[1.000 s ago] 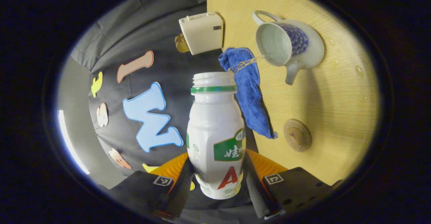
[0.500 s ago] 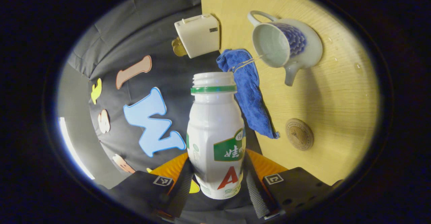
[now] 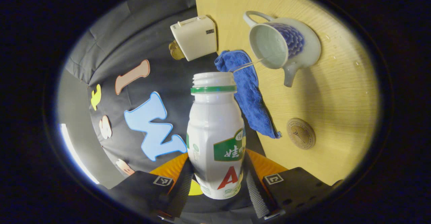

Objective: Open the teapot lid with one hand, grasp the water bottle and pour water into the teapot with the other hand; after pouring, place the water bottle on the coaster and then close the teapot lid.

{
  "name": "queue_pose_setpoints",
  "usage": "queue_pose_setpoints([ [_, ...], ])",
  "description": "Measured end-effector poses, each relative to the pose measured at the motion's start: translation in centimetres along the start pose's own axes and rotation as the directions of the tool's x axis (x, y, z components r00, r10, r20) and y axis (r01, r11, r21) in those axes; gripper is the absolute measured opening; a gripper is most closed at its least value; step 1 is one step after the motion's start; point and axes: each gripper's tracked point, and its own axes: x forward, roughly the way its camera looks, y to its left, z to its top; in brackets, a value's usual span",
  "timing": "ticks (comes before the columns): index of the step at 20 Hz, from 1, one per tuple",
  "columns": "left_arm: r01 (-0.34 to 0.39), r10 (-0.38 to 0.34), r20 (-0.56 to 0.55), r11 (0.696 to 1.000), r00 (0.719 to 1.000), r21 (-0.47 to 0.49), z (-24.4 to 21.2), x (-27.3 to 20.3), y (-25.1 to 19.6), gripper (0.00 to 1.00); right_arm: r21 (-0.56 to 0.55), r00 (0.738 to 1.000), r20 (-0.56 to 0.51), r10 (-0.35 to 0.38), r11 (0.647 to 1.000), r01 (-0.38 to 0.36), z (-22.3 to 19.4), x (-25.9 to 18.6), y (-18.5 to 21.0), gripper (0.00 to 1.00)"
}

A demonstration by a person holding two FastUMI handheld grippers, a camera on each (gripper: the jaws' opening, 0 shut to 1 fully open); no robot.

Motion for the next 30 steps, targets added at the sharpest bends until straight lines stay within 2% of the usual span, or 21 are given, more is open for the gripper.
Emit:
queue_pose_setpoints([
  [5, -0.006, 0.005, 0.005, 1.000, 1.000, 0.030, 0.3, 0.1, 0.2, 0.78, 0.001, 1.000, 0.000, 0.000, 1.000, 0.000, 0.0, 0.0, 0.0, 0.02],
  [6, -0.007, 0.007, 0.006, 0.999, 1.000, 0.034, 0.3, 0.1, 0.1, 0.89, 0.001, 1.000, 0.000, 0.000, 1.000, 0.000, 0.0, 0.0, -0.1, 0.02],
  [11, -0.011, 0.010, 0.013, 0.998, 1.000, 0.057, 0.9, 0.0, 0.5, 0.89, 0.003, 1.000, 0.000, 0.004, 1.000, -0.004, 0.0, -0.1, -0.1, 0.02],
  [13, -0.013, 0.012, 0.015, 0.998, 1.000, 0.064, 1.2, 0.0, 0.5, 0.77, 0.006, 1.000, 0.004, 0.002, 1.000, -0.002, 0.1, -0.1, 0.0, 0.02],
  [14, -0.013, 0.012, 0.016, 0.998, 1.000, 0.068, 1.3, 0.0, 0.5, 0.84, 0.007, 1.000, 0.005, 0.003, 1.000, -0.003, 0.1, -0.1, -0.1, 0.02],
  [16, -0.018, 0.017, 0.017, 0.997, 1.000, 0.080, 1.4, 0.0, 0.6, 0.82, 0.008, 1.000, 0.004, 0.004, 1.000, -0.004, 0.1, -0.1, -0.1, 0.02],
  [18, -0.025, 0.023, 0.018, 0.995, 1.000, 0.100, 1.5, 0.1, 0.7, 0.89, 0.009, 1.000, 0.002, 0.007, 1.000, -0.007, 0.1, -0.2, 0.0, 0.02],
  [19, -0.028, 0.026, 0.016, 0.994, 1.000, 0.109, 1.5, 0.1, 0.8, 0.84, 0.009, 1.000, 0.003, 0.007, 1.000, -0.007, 0.1, -0.2, 0.0, 0.02],
  [20, -0.033, 0.032, 0.015, 0.993, 0.999, 0.117, 1.6, 0.1, 0.8, 0.89, 0.009, 1.000, 0.004, 0.006, 1.000, -0.006, 0.2, -0.1, 0.0, 0.00],
  [21, -0.035, 0.034, 0.015, 0.992, 0.999, 0.121, 1.6, 0.1, 0.8, 0.84, 0.010, 1.000, 0.004, 0.006, 1.000, -0.006, 0.2, -0.2, -0.1, 0.02],
  [26, -0.037, 0.035, 0.016, 0.990, 0.999, 0.136, 1.9, 0.1, 0.8, 0.83, 0.010, 1.000, 0.003, 0.006, 1.000, -0.006, 0.2, -0.1, -0.1, 0.02],
  [27, -0.037, 0.035, 0.017, 0.990, 0.999, 0.136, 1.9, 0.2, 0.8, 0.89, 0.008, 1.000, 0.003, 0.006, 1.000, -0.006, 0.1, -0.1, -0.1, 0.02],
  [29, -0.037, 0.034, 0.020, 0.991, 0.999, 0.132, 2.0, 0.1, 0.8, 0.89, 0.006, 1.000, 0.001, 0.005, 1.000, -0.005, 0.1, -0.1, 0.0, 0.02],
  [30, -0.035, 0.032, 0.023, 0.992, 0.999, 0.120, 2.2, 0.1, 0.8, 0.78, 0.005, 1.000, 0.000, 0.006, 1.000, -0.006, 0.0, -0.1, -0.1, 0.02],
])
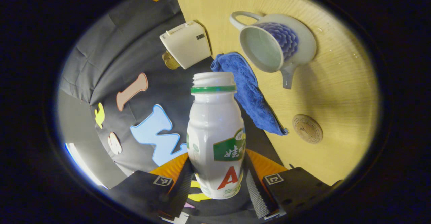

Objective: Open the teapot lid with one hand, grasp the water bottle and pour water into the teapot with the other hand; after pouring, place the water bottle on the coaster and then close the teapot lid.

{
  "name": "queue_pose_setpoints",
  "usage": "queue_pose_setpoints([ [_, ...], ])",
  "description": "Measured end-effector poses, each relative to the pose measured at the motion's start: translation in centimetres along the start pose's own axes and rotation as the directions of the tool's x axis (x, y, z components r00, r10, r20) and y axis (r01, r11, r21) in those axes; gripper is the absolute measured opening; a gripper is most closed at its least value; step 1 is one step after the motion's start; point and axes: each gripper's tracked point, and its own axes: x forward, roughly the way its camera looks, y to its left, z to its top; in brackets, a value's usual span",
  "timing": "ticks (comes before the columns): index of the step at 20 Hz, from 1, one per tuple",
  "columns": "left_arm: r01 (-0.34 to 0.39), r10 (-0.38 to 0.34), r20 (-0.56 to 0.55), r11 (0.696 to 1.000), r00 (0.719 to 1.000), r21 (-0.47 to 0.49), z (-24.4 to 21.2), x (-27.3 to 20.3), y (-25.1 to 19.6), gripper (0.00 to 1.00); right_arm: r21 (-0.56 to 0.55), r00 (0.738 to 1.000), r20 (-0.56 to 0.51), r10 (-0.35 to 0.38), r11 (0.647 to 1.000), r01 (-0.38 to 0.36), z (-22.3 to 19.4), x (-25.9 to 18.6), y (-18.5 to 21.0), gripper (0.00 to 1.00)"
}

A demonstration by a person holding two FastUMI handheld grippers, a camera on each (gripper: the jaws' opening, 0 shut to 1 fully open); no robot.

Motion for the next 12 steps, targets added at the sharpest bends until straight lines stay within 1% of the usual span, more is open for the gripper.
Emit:
queue_pose_setpoints([
  [1, 0.010, -0.010, 0.006, 1.000, 1.000, -0.027, 0.0, 0.1, -0.1, 0.77, -0.001, 1.000, 0.000, 0.000, 1.000, 0.000, 0.0, -0.1, 0.0, 0.02],
  [2, 0.029, -0.028, 0.013, 0.997, 1.000, -0.068, 0.1, 0.0, -0.5, 0.89, -0.002, 1.000, 0.001, 0.000, 1.000, 0.000, 0.0, -0.1, 0.0, 0.02],
  [4, 0.068, -0.065, 0.022, 0.985, 0.998, -0.160, 0.0, 0.0, -1.1, 0.90, -0.005, 1.000, 0.006, -0.004, 1.000, 0.004, 0.1, -0.1, 0.0, 0.02],
  [6, 0.091, -0.085, 0.034, 0.965, 0.996, -0.247, 0.1, -0.7, -1.4, 0.89, -0.013, 1.000, 0.004, -0.008, 1.000, 0.008, 0.0, 0.1, -0.1, 0.02],
  [7, 0.109, -0.102, 0.041, 0.950, 0.994, -0.293, 0.0, -1.0, -1.9, 0.89, -0.019, 1.000, 0.002, -0.007, 1.000, 0.007, -0.1, 0.0, 0.0, 0.02],
  [9, 0.123, -0.111, 0.052, 0.914, 0.992, -0.386, -0.1, -1.4, -2.1, 0.90, -0.030, 1.000, 0.009, -0.003, 1.000, 0.004, 0.1, 0.0, 0.3, 0.02],
  [10, 0.126, -0.114, 0.055, 0.891, 0.992, -0.436, -0.3, -1.6, -2.3, 0.83, -0.037, 1.000, 0.017, 0.002, 0.999, -0.001, 0.2, -0.1, 0.5, 0.00],
  [11, 0.130, -0.118, 0.056, 0.861, 0.991, -0.491, -0.7, -1.9, -2.5, 0.76, -0.043, 1.000, 0.024, 0.009, 0.999, -0.008, 0.3, -0.1, 0.7, 0.00],
  [12, 0.136, -0.126, 0.056, 0.829, 0.991, -0.542, -1.2, -2.1, -2.7, 0.80, -0.045, 1.000, 0.026, 0.018, 0.999, -0.017, 0.2, 0.0, 0.9, 0.02],
])
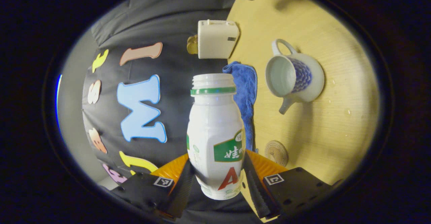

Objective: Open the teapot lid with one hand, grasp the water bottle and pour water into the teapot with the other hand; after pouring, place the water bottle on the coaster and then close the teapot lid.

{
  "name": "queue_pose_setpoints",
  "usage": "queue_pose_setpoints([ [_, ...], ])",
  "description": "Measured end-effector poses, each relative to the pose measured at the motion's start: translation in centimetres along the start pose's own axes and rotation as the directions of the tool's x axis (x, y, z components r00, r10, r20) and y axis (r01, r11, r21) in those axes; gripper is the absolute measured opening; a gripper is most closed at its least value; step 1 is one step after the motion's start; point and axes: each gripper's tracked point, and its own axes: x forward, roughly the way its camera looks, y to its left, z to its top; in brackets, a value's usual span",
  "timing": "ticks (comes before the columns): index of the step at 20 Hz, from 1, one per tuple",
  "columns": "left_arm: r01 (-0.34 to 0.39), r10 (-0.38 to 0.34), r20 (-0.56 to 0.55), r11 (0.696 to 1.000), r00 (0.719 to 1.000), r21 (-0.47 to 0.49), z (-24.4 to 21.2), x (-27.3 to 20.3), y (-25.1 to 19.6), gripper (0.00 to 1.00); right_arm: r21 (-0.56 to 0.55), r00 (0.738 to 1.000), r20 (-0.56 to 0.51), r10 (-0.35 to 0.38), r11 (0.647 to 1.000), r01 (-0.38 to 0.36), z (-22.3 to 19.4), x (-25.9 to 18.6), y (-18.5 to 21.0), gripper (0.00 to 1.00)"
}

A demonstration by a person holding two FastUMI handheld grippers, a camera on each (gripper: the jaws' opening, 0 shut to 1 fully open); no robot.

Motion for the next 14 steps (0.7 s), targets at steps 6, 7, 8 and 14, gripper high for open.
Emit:
queue_pose_setpoints([
  [6, -0.020, 0.011, -0.028, 0.934, 1.000, -0.357, -3.7, -0.7, 0.2, 0.85, -0.046, 0.999, -0.024, 0.028, 0.998, -0.029, -1.1, 0.6, 1.5, 0.02],
  [7, -0.015, 0.003, -0.029, 0.908, 1.000, -0.418, -4.3, -0.9, 0.1, 0.87, -0.060, 0.999, -0.025, 0.035, 0.998, -0.036, -1.2, 0.7, 1.9, 0.00],
  [8, -0.016, 0.000, -0.033, 0.876, 0.999, -0.481, -4.7, -1.0, 0.1, 0.89, -0.077, 0.999, -0.026, 0.037, 0.996, -0.039, -1.4, 0.8, 2.2, 0.00],
  [14, -0.019, -0.025, -0.044, 0.619, 0.999, -0.785, -8.9, -1.5, -0.6, 0.90, -0.102, 0.996, -0.050, 0.077, 0.991, -0.082, -1.4, 1.2, 5.9, 0.02],
])
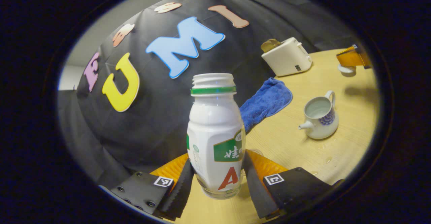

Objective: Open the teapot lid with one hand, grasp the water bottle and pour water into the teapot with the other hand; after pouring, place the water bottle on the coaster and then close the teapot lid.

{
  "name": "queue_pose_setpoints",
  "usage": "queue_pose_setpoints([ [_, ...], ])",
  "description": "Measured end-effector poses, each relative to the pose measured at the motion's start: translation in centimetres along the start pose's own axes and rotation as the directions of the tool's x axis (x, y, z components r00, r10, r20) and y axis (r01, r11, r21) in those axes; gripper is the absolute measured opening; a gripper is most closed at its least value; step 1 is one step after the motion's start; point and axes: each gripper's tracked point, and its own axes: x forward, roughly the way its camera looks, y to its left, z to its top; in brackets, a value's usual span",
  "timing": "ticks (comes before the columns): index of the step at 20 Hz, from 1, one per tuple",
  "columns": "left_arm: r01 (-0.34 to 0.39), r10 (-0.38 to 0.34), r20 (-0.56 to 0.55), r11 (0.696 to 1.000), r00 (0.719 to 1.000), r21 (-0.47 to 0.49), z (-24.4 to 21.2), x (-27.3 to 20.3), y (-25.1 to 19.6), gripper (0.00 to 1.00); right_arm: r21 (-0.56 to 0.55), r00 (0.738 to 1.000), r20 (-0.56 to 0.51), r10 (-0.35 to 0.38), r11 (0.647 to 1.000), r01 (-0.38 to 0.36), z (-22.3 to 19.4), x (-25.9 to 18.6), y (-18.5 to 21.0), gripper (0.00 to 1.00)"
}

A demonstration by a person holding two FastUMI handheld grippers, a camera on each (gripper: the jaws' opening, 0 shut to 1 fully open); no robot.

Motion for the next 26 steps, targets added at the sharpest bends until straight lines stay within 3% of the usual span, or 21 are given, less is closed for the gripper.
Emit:
queue_pose_setpoints([
  [5, 0.028, -0.025, 0.016, 0.960, 1.000, -0.277, -2.6, -2.1, 1.8, 0.89, -0.042, 0.999, 0.010, 0.045, 0.998, -0.045, 1.5, 0.8, 3.9, 0.02],
  [6, 0.039, -0.032, 0.027, 0.947, 0.999, -0.319, -2.8, -2.7, 2.2, 0.83, -0.044, 0.998, 0.009, 0.058, 0.997, -0.057, 1.7, 1.0, 4.8, 0.02],
  [11, 0.085, -0.049, 0.088, 0.884, 0.995, -0.459, -3.0, -4.6, 3.0, 0.83, -0.079, 0.996, 0.007, 0.090, 0.993, -0.090, 2.1, 2.2, 8.3, 0.02],
  [15, 0.126, -0.074, 0.120, 0.847, 0.990, -0.516, -2.7, -5.6, 2.7, 0.78, -0.079, 0.994, -0.006, 0.109, 0.991, -0.109, 1.8, 3.4, 10.4, 0.02],
  [16, 0.128, -0.076, 0.121, 0.842, 0.990, -0.524, -2.8, -5.7, 2.8, 0.89, -0.085, 0.994, -0.010, 0.111, 0.990, -0.112, 1.6, 3.6, 10.9, 0.02],
  [19, 0.130, -0.077, 0.119, 0.828, 0.990, -0.546, -3.6, -6.0, 3.3, 0.89, -0.103, 0.993, -0.020, 0.119, 0.987, -0.120, 1.0, 4.2, 11.8, 0.02],
  [26, 0.111, -0.067, 0.098, 0.824, 0.993, -0.556, -5.0, -6.7, 4.9, 0.89, -0.097, 0.993, -0.051, 0.107, 0.989, -0.111, -0.5, 5.3, 12.2, 0.02],
])
